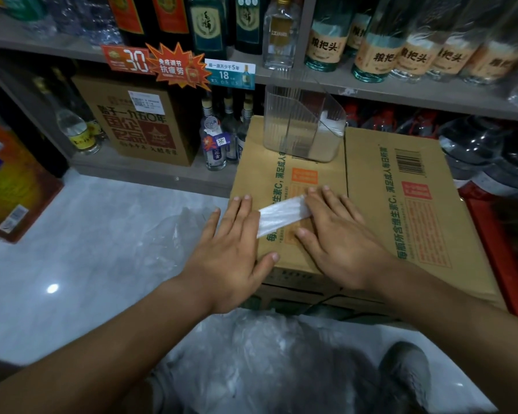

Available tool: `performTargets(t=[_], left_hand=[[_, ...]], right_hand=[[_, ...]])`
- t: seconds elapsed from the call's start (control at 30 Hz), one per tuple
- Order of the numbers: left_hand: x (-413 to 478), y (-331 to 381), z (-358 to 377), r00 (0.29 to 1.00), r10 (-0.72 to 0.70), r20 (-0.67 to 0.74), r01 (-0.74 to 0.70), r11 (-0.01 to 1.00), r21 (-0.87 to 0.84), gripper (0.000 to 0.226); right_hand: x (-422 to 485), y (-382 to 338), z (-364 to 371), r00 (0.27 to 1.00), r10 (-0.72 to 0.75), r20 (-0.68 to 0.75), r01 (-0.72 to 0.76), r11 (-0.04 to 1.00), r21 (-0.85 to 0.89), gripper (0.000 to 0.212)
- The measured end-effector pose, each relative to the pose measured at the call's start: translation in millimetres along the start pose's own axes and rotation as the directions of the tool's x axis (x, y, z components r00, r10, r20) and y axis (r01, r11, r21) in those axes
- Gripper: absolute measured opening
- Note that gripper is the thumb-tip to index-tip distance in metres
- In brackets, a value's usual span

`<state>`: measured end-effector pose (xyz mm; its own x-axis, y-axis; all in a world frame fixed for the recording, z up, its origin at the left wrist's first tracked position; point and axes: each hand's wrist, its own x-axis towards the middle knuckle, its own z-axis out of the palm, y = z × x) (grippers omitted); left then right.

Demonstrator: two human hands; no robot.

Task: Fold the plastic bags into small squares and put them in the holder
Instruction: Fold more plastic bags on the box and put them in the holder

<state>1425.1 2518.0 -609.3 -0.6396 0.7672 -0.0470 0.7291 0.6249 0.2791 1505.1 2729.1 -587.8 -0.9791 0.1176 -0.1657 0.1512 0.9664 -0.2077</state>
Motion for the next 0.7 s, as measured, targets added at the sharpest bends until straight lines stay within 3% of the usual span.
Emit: performTargets(t=[0.1,0.23,0.37,0.47,0.6,0.7], left_hand=[[-5.6,-7.1,-6.8,0.996,0.068,-0.065,-0.077,0.984,-0.162,0.064],[-15.9,-17.1,-15.3,0.984,0.136,-0.112,-0.150,0.980,-0.131,0.051],[-20.2,-25.1,-13.1,0.974,0.155,-0.163,-0.180,0.972,-0.148,0.045],[-19.3,-24.9,-9.8,0.963,0.179,-0.203,-0.207,0.970,-0.127,0.037],[-16.9,-19.8,-5.4,0.941,0.202,-0.270,-0.235,0.967,-0.095,0.022],[-15.6,-15.1,-6.3,0.934,0.197,-0.298,-0.234,0.968,-0.094,0.019]], right_hand=[[-1.4,1.3,-3.4,1.000,0.004,-0.029,-0.004,1.000,0.007,0.063],[-0.6,5.0,-8.2,0.997,0.019,-0.080,-0.015,0.999,0.043,0.060],[-10.3,-4.9,-19.0,0.973,-0.048,-0.227,0.113,0.953,0.283,0.053],[-22.1,-15.0,-18.7,0.973,-0.151,-0.177,0.214,0.878,0.428,0.041],[-28.0,-19.2,-4.2,0.953,-0.276,-0.128,0.301,0.913,0.274,0.038],[-27.7,-19.4,4.6,0.936,-0.306,-0.173,0.337,0.923,0.188,0.035]])
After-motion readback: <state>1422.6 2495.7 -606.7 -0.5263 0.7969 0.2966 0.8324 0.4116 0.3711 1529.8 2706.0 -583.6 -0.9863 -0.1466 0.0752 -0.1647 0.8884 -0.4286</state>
